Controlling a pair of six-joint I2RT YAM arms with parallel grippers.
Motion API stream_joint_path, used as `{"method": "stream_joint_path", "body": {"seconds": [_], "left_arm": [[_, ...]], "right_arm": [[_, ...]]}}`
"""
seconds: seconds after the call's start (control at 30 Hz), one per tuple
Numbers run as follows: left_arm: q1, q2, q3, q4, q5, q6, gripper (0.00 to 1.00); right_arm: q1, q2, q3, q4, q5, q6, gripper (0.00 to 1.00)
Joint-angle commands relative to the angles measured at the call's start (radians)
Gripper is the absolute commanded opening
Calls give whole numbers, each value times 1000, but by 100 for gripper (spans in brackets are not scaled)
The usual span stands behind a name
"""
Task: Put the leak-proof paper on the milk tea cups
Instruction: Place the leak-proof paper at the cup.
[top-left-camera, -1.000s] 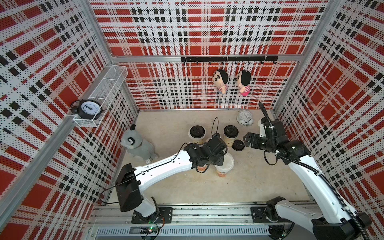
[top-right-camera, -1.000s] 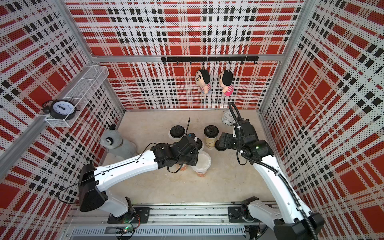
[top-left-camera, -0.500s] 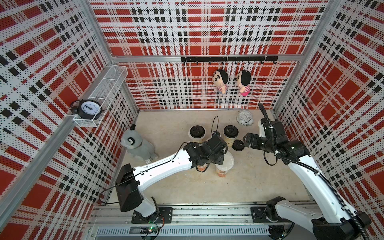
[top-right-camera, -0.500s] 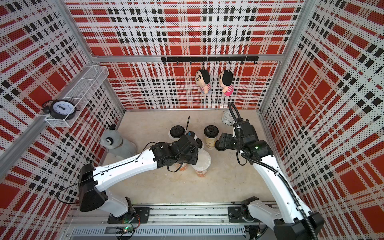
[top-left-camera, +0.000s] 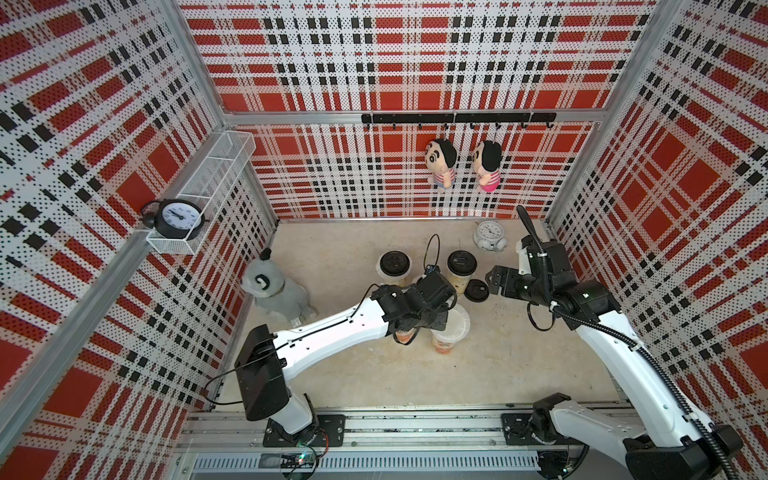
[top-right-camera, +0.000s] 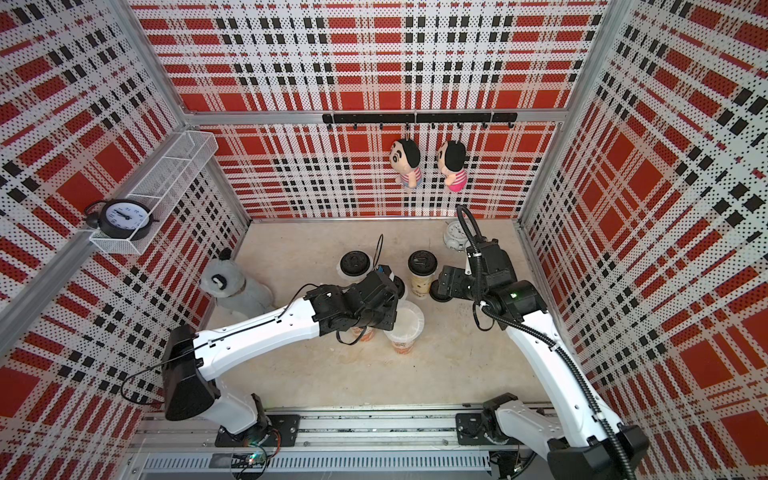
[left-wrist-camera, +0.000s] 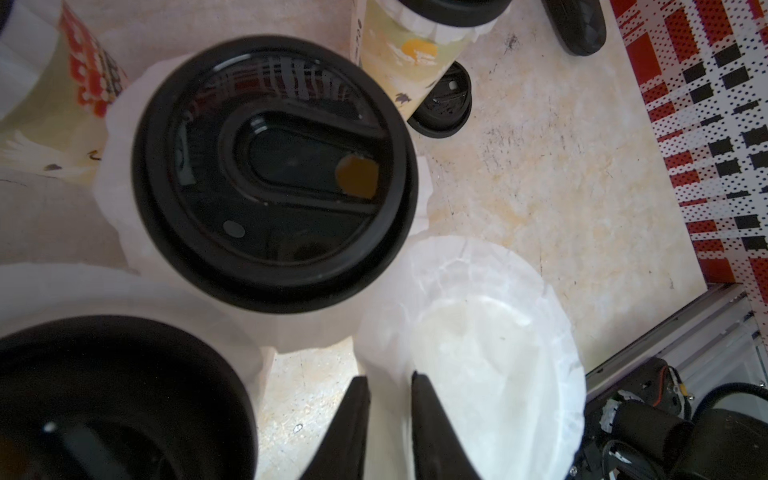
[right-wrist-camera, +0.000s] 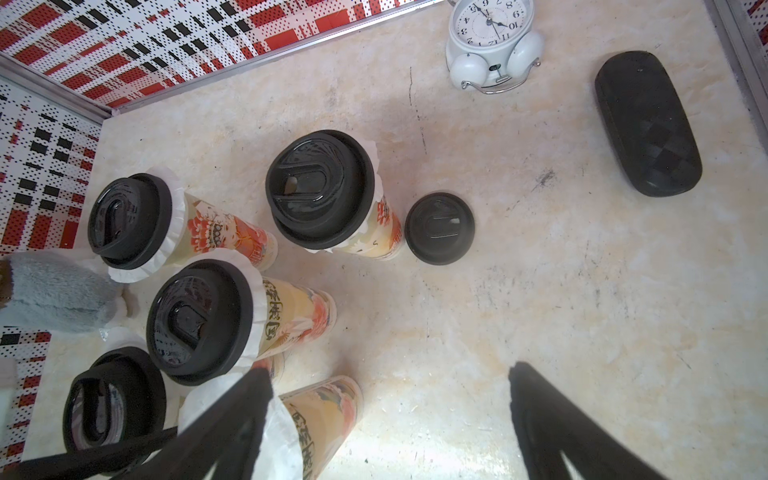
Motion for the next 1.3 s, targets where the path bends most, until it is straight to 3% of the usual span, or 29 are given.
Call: {"method": "stream_joint_path", "body": {"seconds": [0.0, 0.33, 0.53, 0.73, 1.1, 1.27], "left_arm": [[-7, 9, 22, -17, -18, 6, 25], [-12, 11, 38, -37, -28, 6, 31], [-18, 25, 39, -37, -26, 8, 48], [-22, 24, 48, -40, -32, 9, 54], [-25, -4, 82, -65, -52, 8, 60], [-21, -35, 84, -82, -74, 1, 60]], "right_arm": [[-9, -19, -7, 16, -2, -11, 93], [-9, -21, -9, 17, -4, -9, 93], [-9, -23, -9, 16, -4, -10, 93], [-10, -27, -17, 15, 0, -9, 93], [-13, -13, -51, 16, 34, 9, 98], [-71, 9, -89, 13, 36, 20, 96]]}}
